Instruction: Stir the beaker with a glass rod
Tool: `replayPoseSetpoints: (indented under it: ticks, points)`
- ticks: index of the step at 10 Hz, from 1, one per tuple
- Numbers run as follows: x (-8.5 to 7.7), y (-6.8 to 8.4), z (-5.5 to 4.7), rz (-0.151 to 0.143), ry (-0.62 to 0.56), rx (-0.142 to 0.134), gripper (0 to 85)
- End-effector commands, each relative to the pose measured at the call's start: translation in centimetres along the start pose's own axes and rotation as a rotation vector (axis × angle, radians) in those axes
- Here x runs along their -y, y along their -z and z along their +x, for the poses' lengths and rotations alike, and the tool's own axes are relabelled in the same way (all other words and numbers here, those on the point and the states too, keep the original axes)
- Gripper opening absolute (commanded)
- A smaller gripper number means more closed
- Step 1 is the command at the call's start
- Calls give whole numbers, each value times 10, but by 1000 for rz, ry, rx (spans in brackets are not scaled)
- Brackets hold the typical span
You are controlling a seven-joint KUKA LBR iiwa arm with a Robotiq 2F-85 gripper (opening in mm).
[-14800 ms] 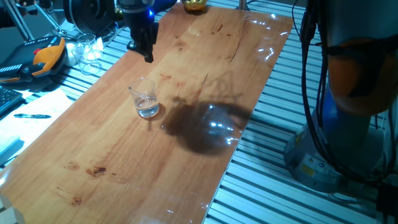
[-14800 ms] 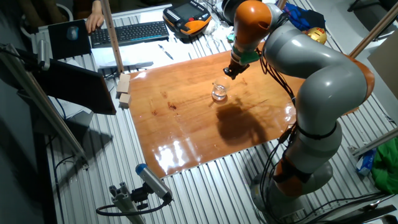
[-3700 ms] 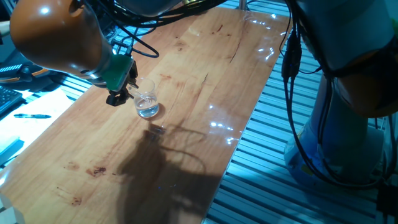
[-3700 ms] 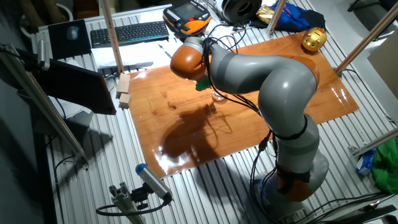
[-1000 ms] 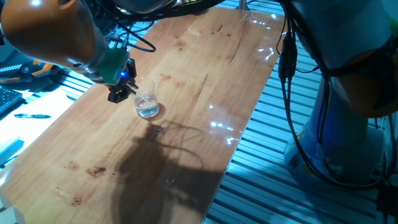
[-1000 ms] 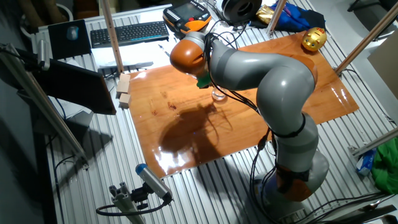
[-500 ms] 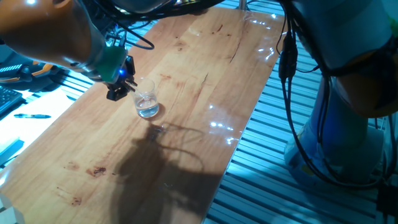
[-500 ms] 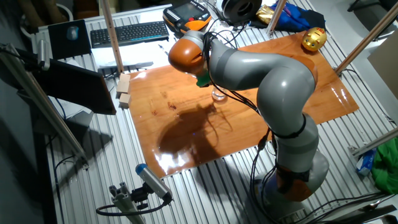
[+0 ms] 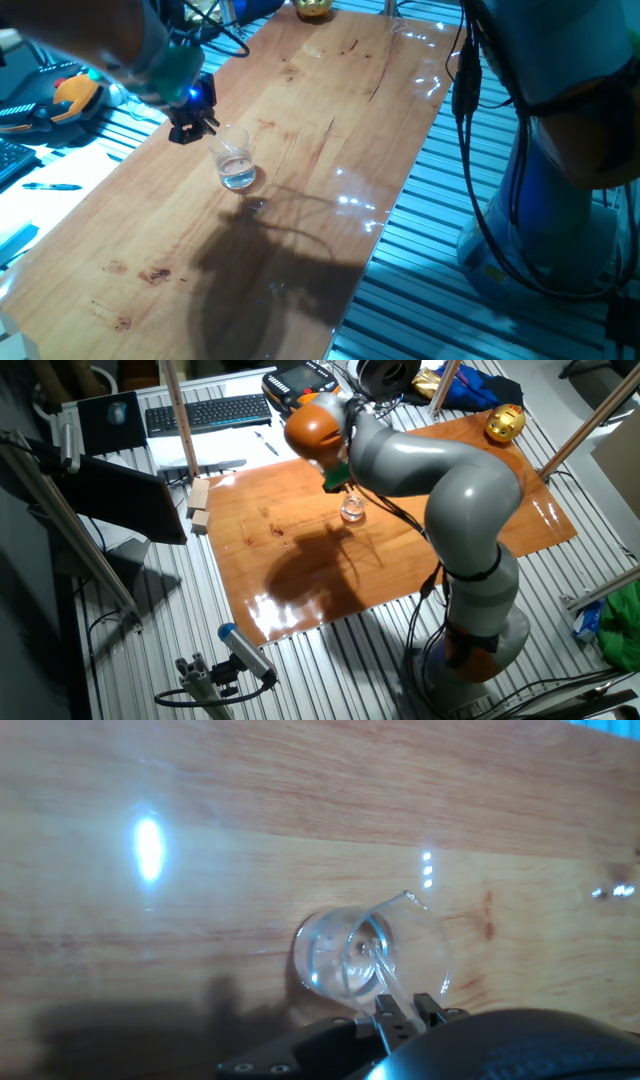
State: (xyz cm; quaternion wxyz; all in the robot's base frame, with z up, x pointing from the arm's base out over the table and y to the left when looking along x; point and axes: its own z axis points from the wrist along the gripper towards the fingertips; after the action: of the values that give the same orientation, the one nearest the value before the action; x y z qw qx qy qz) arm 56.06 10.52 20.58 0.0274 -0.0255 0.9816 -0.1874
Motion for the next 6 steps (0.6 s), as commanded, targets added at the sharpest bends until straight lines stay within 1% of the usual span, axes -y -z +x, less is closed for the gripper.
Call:
replayPoseSetpoints:
  ticks: [1,2,4,6]
  points:
    - [2,1,0,-49,-6,-1,0]
    - [5,2,0,-76,-8,-4,0]
    - [19,5,0,-156,-16,-12,0]
    - [24,4,-1,-194,-22,-14,0]
